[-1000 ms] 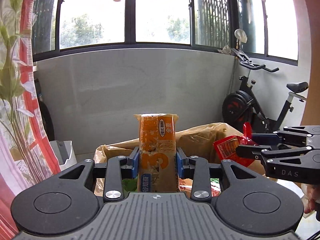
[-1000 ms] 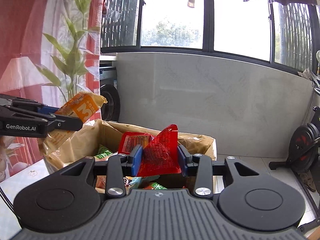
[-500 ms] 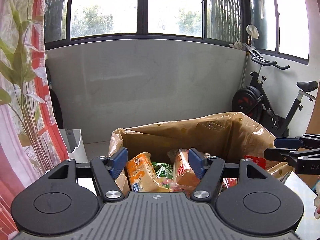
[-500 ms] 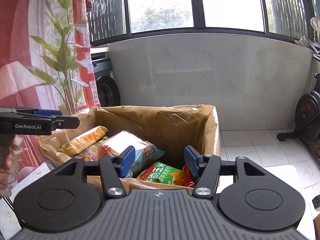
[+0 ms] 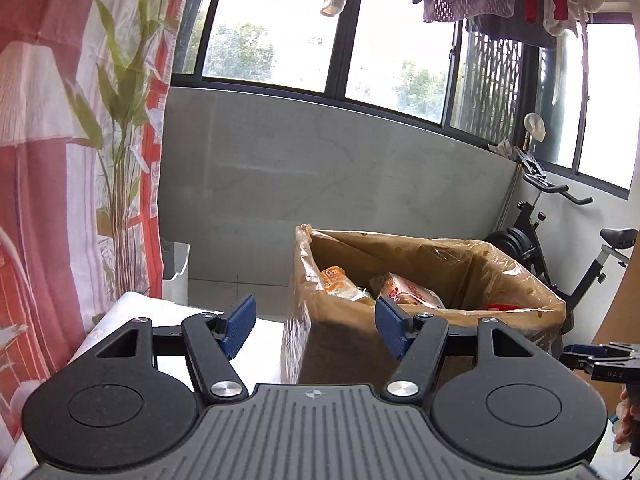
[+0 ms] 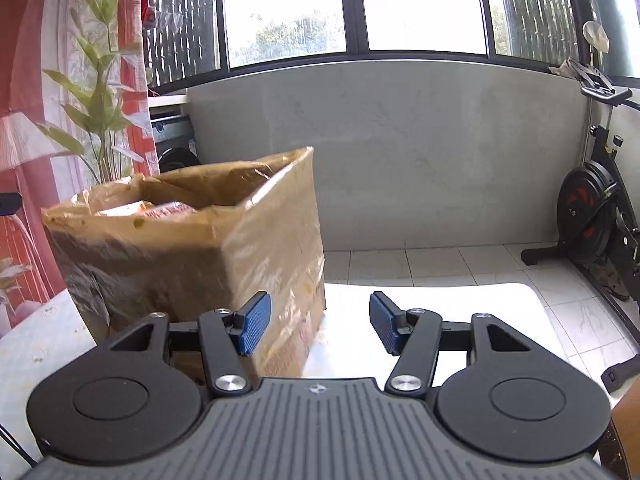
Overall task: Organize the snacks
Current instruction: 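Grasp the small clear snack packet with the right tool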
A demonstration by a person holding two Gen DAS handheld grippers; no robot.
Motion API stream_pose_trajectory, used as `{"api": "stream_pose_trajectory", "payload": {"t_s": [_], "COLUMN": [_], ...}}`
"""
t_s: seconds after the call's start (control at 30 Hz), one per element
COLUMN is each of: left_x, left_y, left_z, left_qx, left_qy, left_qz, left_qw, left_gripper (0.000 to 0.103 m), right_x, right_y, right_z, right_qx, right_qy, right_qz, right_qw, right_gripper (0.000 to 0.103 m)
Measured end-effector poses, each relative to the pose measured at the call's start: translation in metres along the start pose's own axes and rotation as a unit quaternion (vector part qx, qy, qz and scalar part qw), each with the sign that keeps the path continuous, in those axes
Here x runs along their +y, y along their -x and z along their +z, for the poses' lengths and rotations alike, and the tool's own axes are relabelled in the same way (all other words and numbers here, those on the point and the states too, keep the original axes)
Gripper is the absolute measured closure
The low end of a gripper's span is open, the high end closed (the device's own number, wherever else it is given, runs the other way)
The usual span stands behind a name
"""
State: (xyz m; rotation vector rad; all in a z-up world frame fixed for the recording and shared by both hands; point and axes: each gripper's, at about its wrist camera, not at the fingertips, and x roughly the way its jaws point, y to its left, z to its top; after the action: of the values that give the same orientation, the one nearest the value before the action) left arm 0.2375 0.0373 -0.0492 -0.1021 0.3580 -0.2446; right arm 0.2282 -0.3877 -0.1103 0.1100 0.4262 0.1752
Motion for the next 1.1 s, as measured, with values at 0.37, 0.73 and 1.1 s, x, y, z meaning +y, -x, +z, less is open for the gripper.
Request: {"api": "stream_pose_trajectory", "payload": {"t_s": [0.37,0.73,1.1], "left_x": [0.004,0.0,-0.02], "left_y": [-0.008,-0.024,-0.051], "left_z": [-0.053,-0.084,-0.122], "left_qx": [0.059,0.112,0.178], "left_qy": [0.023,0.026,-0.013], "left_qz": [0.034,0.041,0.02], "left_qw": [0.9974,0.9925,0.9837], "left_gripper": [0.036,0.036,0.036], "right_x": [0.003,-0.008,0.002], "right_y": [-0.038,-0.048,-0.032], "right_z": [-0.085,-0.105,-0.115], "right_qx": [0.101,0.119,0.081], "right_qy": [0.027,0.006,0.028], "right_qz": [-0.033,-0.038,-0.029], "right_qw": [0.994,0.992,0.996], "right_gripper": [0.059,0.08,0.082]}}
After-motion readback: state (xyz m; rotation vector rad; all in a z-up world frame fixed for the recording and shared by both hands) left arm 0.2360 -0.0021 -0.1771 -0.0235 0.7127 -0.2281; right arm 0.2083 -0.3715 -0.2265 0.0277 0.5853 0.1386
